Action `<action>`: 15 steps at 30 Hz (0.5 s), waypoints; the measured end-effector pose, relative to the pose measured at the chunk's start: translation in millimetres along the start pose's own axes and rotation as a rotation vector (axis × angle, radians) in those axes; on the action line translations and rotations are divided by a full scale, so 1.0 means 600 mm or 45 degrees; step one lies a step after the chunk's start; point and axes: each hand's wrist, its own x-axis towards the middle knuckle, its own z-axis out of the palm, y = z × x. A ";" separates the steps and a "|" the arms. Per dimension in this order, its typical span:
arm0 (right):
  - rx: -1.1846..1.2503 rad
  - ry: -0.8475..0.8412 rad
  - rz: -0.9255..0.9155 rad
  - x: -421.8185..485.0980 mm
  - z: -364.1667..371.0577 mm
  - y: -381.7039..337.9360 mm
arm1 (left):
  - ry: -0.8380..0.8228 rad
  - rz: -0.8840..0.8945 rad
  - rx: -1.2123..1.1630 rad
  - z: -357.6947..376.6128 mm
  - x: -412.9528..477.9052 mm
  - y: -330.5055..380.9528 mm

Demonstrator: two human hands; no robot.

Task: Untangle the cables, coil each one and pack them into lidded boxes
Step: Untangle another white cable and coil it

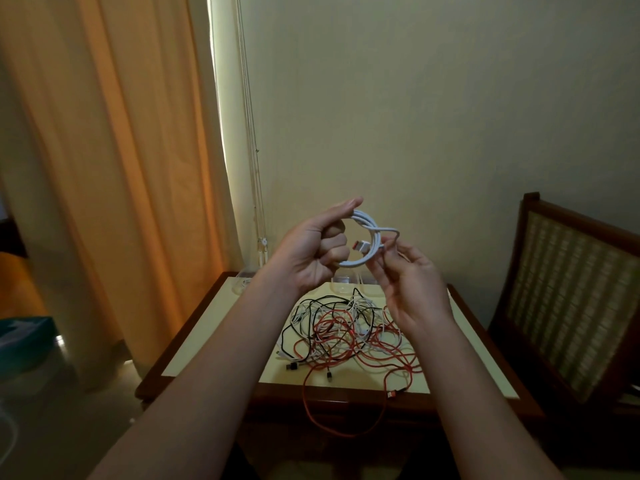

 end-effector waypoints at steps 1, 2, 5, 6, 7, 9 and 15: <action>0.006 -0.048 0.066 -0.003 0.002 -0.002 | -0.003 -0.001 -0.011 -0.001 0.001 0.001; 0.000 -0.107 0.139 -0.005 0.003 -0.003 | -0.002 0.004 -0.013 -0.003 0.001 0.001; -0.086 -0.270 0.315 -0.013 0.006 -0.003 | 0.042 0.075 0.085 -0.010 0.007 -0.003; -0.092 -0.296 0.350 -0.014 0.006 -0.002 | 0.071 0.120 0.146 -0.012 0.010 -0.006; -0.067 -0.308 0.387 -0.015 0.007 -0.001 | 0.110 0.173 0.223 -0.015 0.011 -0.010; 0.008 -0.328 0.453 -0.018 0.011 0.001 | 0.202 0.274 0.401 -0.021 0.014 -0.019; -0.321 -0.254 0.287 -0.012 0.012 0.007 | 0.162 0.322 0.731 -0.040 0.018 -0.034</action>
